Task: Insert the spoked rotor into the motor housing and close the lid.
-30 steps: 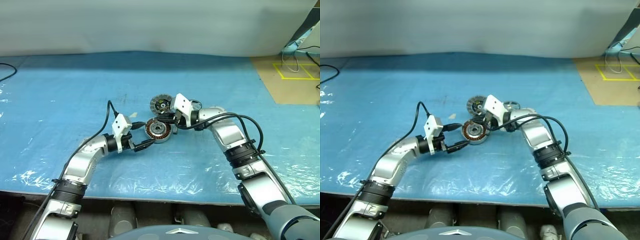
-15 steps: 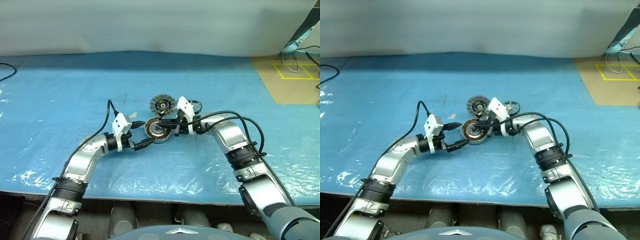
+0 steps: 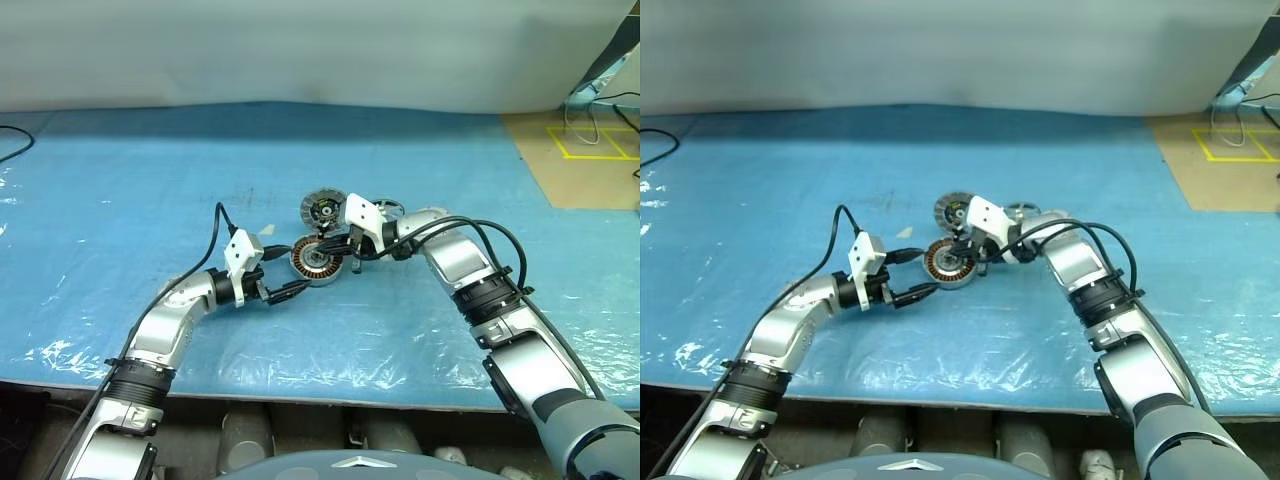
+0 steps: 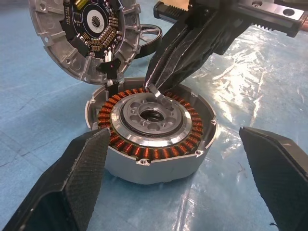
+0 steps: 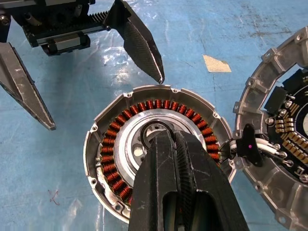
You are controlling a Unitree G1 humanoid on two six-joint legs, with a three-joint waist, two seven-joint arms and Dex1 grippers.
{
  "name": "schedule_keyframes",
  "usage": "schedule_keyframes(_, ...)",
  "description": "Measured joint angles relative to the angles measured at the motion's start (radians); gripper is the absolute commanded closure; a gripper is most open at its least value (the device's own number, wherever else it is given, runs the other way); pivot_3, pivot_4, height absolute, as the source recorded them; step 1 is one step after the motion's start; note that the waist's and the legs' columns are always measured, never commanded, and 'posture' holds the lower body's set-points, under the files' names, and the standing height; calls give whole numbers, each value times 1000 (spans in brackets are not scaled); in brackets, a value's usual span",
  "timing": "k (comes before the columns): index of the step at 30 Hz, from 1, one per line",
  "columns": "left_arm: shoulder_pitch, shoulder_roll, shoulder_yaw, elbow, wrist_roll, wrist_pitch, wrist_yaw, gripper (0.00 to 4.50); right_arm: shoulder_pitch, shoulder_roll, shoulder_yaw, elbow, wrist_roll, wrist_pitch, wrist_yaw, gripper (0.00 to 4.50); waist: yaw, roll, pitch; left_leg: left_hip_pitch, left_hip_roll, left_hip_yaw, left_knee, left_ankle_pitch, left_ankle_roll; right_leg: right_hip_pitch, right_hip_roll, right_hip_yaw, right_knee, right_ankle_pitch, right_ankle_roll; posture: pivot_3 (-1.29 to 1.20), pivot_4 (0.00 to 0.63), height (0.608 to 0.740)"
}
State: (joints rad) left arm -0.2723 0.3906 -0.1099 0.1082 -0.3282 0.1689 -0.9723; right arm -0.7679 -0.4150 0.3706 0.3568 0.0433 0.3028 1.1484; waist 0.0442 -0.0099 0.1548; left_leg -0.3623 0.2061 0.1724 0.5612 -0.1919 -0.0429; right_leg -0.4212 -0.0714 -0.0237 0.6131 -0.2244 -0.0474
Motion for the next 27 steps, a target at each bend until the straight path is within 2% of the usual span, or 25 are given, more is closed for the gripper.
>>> schedule_keyframes(9, 0, -8, -1, -1, 1, -4, 15, 0, -96, -6, 58, 150, -95, -170, 78, 4439, -1, 0, 0, 0, 0, 0, 0, 0, 4, 0, 0, 0, 0, 0, 0, 0, 150, 740)
schedule_keyframes(15, 2, -9, -3, 0, 1, -12, 17, 0, -159, 32, 75, 218, -125, -250, 116, 4439, -1, 0, 0, -1, 0, 0, 1, 0, 5, -1, 0, 0, 1, 0, 0, 0, 150, 740)
schedule_keyframes(27, 11, -9, -2, 25, 2, -41, 17, 0, -171, 39, 95, 245, -179, -339, 169, 4439, -2, 0, 0, -1, 0, 0, 2, 0, 5, -2, 0, 0, 1, 0, -1, 0, 150, 740)
